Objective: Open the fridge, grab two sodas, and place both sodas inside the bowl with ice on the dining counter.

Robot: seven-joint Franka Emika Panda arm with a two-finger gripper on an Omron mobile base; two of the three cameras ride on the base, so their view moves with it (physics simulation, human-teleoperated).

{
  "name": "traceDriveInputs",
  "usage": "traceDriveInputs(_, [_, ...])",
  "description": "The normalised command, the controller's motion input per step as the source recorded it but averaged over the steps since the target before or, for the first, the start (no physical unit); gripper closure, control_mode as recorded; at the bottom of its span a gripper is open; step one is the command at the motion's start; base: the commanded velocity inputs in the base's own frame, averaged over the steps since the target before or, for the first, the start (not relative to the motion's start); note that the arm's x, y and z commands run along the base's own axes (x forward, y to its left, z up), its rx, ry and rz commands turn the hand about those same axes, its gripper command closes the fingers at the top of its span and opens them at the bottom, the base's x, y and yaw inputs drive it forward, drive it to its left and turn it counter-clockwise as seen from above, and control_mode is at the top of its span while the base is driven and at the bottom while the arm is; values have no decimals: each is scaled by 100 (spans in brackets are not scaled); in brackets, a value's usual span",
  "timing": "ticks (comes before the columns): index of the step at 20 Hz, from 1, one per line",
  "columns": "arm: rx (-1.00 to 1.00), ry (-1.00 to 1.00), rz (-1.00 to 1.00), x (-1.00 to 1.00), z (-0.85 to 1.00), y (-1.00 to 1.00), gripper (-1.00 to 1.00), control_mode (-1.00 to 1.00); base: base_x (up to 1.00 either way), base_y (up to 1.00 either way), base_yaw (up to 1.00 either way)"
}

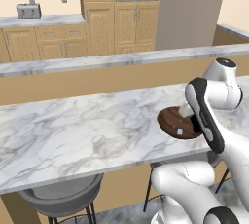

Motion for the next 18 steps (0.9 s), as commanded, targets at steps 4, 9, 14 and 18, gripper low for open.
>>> traceDriveInputs(4, [-6, 12, 10, 69, -42, -26, 100, -100, 0, 0, 0])
traceDriveInputs(9, [-1, 12, 12, 67, -39, -27, 100, -100, 0, 0, 0])
traceDriveInputs(14, [0, 14, 12, 59, -43, -18, 100, -100, 0, 0, 0])
traceDriveInputs(18, [0, 12, 12, 48, -41, -14, 100, -100, 0, 0, 0])
